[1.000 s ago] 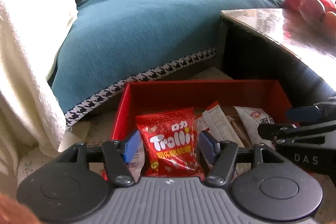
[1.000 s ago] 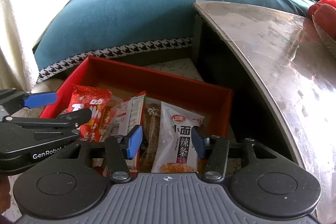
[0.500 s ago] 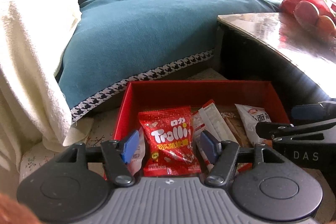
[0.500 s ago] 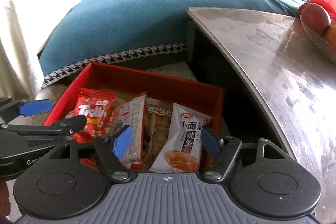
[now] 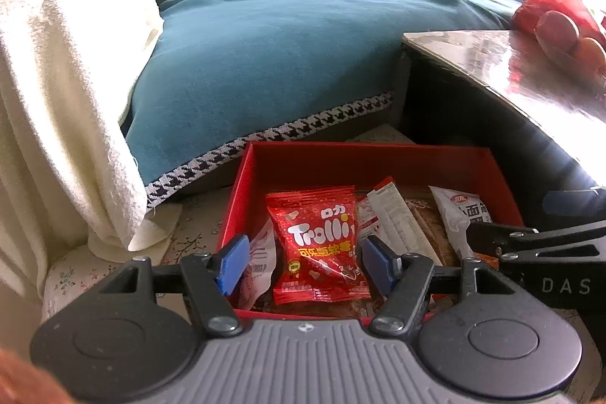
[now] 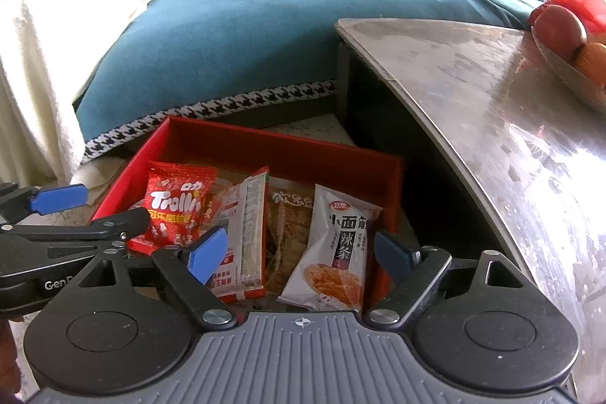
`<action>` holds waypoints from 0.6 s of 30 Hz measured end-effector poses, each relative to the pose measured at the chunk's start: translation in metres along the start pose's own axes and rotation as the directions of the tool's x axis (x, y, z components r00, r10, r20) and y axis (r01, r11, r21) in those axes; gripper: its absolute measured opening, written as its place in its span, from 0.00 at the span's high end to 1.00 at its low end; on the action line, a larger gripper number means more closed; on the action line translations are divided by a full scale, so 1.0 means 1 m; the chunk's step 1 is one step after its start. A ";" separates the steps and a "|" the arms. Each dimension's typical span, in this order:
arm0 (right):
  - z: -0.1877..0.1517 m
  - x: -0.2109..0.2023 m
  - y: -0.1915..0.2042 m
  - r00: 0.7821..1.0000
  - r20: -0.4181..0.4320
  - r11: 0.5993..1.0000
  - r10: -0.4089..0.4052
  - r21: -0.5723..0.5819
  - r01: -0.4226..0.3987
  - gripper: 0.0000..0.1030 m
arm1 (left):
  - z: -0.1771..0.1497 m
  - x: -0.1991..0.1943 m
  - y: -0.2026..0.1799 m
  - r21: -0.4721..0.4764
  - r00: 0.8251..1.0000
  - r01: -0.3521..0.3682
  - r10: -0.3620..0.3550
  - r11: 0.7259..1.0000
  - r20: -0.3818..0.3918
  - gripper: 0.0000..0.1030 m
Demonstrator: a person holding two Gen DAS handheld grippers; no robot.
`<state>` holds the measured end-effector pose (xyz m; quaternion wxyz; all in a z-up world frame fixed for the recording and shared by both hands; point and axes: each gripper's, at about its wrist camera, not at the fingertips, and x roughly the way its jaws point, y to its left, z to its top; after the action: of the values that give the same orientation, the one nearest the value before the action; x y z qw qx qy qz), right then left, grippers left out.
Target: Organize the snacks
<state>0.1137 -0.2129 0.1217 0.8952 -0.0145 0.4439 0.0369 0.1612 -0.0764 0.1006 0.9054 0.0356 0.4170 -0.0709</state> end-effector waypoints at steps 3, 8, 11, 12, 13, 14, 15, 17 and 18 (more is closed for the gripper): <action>-0.002 -0.003 0.000 1.000 0.004 1.000 0.004 0.008 -0.004 0.12 | -0.001 -0.003 0.001 -0.006 1.000 0.000 0.000 1.000 0.001 0.41; -0.006 -0.012 0.002 1.000 0.017 1.000 0.010 0.020 -0.010 0.10 | -0.006 -0.008 0.004 -0.014 1.000 -0.003 0.003 1.000 -0.001 0.41; -0.010 -0.018 0.005 1.000 0.024 1.000 0.014 0.023 -0.014 0.10 | -0.010 -0.012 0.006 -0.018 1.000 -0.003 0.003 1.000 -0.003 0.41; -0.012 -0.020 0.006 1.000 0.026 1.000 0.012 0.025 -0.013 0.10 | -0.011 -0.013 0.006 -0.019 1.000 -0.004 0.004 1.000 -0.003 0.41; -0.013 -0.022 0.007 1.000 0.026 1.000 0.010 0.025 -0.011 0.10 | -0.013 -0.015 0.007 -0.019 1.000 -0.006 0.006 1.000 -0.002 0.41; -0.015 -0.023 0.008 1.000 0.025 1.000 0.008 0.027 -0.009 0.09 | -0.014 -0.016 0.007 -0.020 1.000 -0.006 0.006 1.000 -0.001 0.41; -0.017 -0.024 0.009 1.000 0.025 0.999 0.008 0.031 -0.009 0.09 | -0.016 -0.018 0.007 -0.021 1.000 -0.006 0.006 1.000 -0.001 0.41; -0.021 -0.027 0.010 1.000 0.023 0.999 0.011 0.038 -0.012 0.09 | -0.018 -0.021 0.008 -0.023 1.000 -0.006 0.006 1.000 0.000 0.41; -0.023 -0.028 0.011 1.000 0.022 0.999 0.011 0.039 -0.011 0.09 | -0.018 -0.021 0.008 -0.023 1.000 -0.006 0.006 1.000 0.000 0.41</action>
<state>0.0772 -0.2045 0.1303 0.8998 0.0057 0.4349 0.0334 0.1351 -0.0642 0.1046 0.9060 0.0264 0.4177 -0.0635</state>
